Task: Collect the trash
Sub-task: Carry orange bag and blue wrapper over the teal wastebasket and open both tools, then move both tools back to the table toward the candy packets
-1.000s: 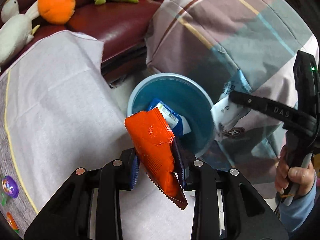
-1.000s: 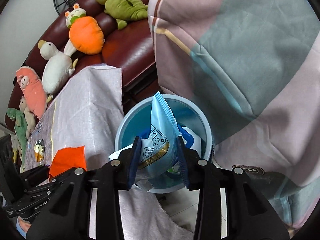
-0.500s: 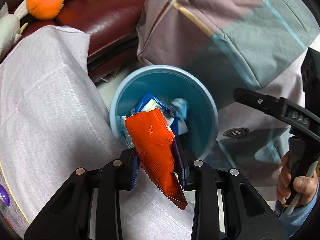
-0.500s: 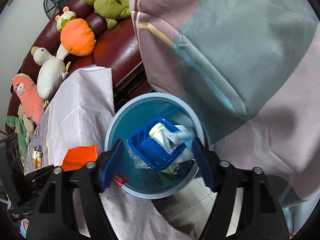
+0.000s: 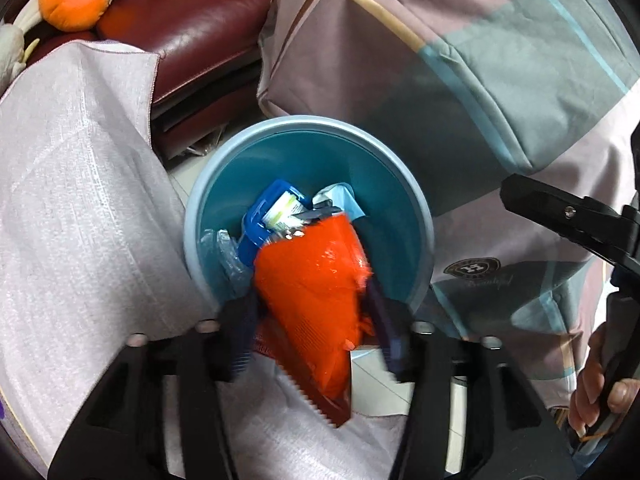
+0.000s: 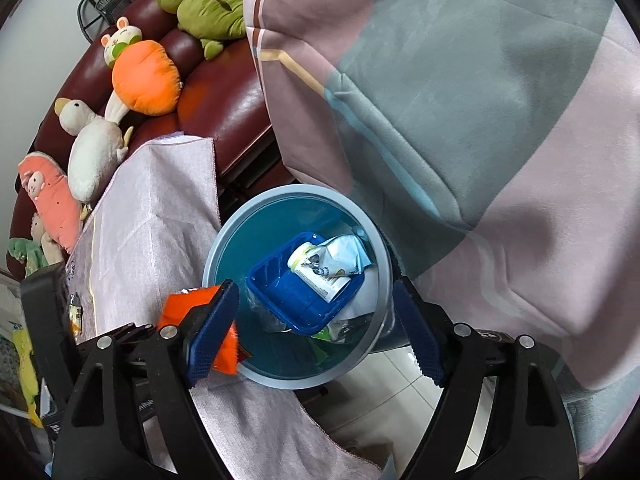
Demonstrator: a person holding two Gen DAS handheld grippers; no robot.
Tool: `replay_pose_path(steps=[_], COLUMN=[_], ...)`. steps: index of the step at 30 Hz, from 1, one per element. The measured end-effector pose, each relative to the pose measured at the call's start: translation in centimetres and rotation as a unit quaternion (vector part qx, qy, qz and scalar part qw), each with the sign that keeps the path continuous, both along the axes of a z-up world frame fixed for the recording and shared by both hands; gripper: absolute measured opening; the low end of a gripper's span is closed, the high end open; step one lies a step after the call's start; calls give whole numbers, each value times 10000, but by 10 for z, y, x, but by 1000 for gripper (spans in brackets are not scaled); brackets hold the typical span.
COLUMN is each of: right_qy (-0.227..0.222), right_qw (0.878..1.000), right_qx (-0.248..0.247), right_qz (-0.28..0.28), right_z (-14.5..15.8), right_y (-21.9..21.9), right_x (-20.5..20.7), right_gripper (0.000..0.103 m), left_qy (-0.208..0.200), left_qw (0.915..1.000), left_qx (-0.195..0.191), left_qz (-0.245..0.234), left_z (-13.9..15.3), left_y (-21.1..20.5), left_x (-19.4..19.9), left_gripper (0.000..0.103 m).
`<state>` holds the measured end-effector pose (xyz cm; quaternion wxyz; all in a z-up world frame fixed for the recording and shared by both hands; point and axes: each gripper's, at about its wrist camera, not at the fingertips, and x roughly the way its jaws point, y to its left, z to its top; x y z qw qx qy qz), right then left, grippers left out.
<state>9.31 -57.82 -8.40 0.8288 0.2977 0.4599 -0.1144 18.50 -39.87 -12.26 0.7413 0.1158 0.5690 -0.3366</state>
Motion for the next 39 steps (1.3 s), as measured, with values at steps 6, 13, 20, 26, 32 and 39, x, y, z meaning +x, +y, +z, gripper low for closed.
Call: replay_pose_path(steps=[6,13,20,26,32,39], right_qy=[67,161,343,404,382,333], right_qw=[10000,9998,9993,9987,9984,9975], right_qx=[-44,-65,-155,-238,-323,-394], right_qz=[-32,12,18,177,281,482], right_z=[0,-3,-3,3,17,32], right_y=[0,5,10,29,50,85], right_x=[1,5,5,6,6,8], right_gripper=[76,76,79,79,81,82], left_qy=[-5,25,-2,-73,-178,-253], left_qw=[9998,9993,9988,9982,9968,9932], left_qx=[42,-9,-132,-190,-284,-401], left_qz=[199,374,466,557,721,1067], left_z=[-2,1,12,23,35,47], left_y=[8,21,39,58,88,139], left_x=[5,11,7,1,-3,-7], left_gripper=[84,86,87,88,89,90])
